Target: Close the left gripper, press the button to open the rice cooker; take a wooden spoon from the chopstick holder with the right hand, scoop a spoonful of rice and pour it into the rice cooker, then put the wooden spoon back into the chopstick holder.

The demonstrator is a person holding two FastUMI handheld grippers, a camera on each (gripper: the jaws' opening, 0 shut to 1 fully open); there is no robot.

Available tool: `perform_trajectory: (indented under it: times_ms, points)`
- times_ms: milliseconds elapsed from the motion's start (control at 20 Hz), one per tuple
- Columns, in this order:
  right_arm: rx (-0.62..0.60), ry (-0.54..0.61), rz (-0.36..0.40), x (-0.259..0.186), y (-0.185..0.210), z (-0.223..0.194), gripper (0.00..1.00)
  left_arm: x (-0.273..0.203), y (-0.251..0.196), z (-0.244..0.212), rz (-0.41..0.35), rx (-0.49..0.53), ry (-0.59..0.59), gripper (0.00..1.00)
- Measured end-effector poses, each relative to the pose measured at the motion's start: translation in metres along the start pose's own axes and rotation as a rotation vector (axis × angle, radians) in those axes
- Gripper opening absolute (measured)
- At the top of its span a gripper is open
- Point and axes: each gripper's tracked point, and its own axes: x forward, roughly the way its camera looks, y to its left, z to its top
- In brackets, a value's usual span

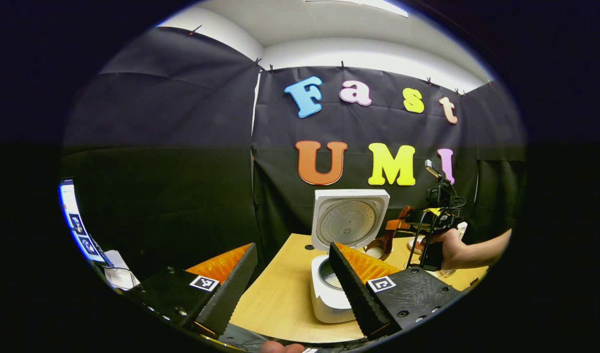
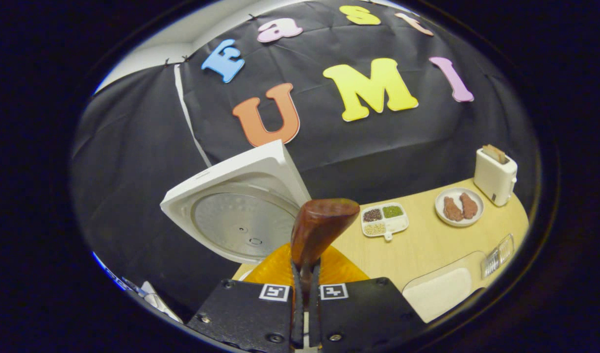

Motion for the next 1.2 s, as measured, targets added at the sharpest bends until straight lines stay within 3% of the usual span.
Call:
perform_trajectory:
  times_ms: [350, 750, 950, 1200]
  points:
    - [-0.385, -0.073, 0.000, -0.011, 0.036, 0.013, 0.10, 0.006, 0.001, 0.005, -0.001, -0.031, -0.026, 0.95]
    - [-0.664, -0.166, 0.044, -0.026, 0.072, 0.025, 0.10, 0.003, -0.003, 0.005, -0.006, -0.059, -0.044, 0.95]
    - [-0.656, -0.180, 0.057, -0.033, 0.076, 0.032, 0.09, 0.005, -0.010, 0.006, -0.023, -0.052, -0.042, 0.95]
    - [-0.434, -0.155, 0.094, -0.055, 0.062, 0.054, 0.09, 0.007, -0.016, 0.008, -0.022, -0.049, -0.043, 0.94]
